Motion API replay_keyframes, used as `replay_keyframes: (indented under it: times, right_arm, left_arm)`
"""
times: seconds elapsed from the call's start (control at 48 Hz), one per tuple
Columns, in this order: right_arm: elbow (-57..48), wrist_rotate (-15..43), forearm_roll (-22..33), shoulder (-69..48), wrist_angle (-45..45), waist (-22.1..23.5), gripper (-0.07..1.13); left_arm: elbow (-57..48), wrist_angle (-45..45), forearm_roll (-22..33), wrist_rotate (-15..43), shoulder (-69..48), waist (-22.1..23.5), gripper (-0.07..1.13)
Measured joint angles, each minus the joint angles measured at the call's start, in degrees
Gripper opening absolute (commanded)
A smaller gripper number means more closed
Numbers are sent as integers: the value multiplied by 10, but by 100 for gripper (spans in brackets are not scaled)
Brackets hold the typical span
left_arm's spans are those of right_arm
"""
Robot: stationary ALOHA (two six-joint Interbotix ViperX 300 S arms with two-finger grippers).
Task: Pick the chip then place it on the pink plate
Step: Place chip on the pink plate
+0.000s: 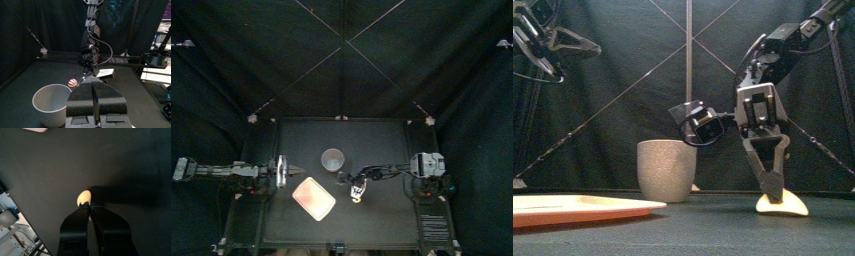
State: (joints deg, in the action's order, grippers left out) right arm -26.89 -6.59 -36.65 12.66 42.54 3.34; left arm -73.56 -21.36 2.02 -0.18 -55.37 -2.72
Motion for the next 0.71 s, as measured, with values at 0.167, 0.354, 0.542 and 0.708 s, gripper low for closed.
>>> replay_keyframes:
  times: [0.167,0.354,0.542,0.708]
  right_arm:
    - [41,3,-12,1,-9,-25,30]
    - [136,9,-11,41,-70,-47,30]
    - [223,10,-4,106,-147,-52,32]
    - [265,13,1,155,-188,-49,48]
  left_arm:
    - [0,0,-1,1,0,0,-2]
    - [0,0,0,1,0,-1,-2]
    - [0,0,0,1,0,0,-2]
    - [0,3,0,1,0,-1,-2]
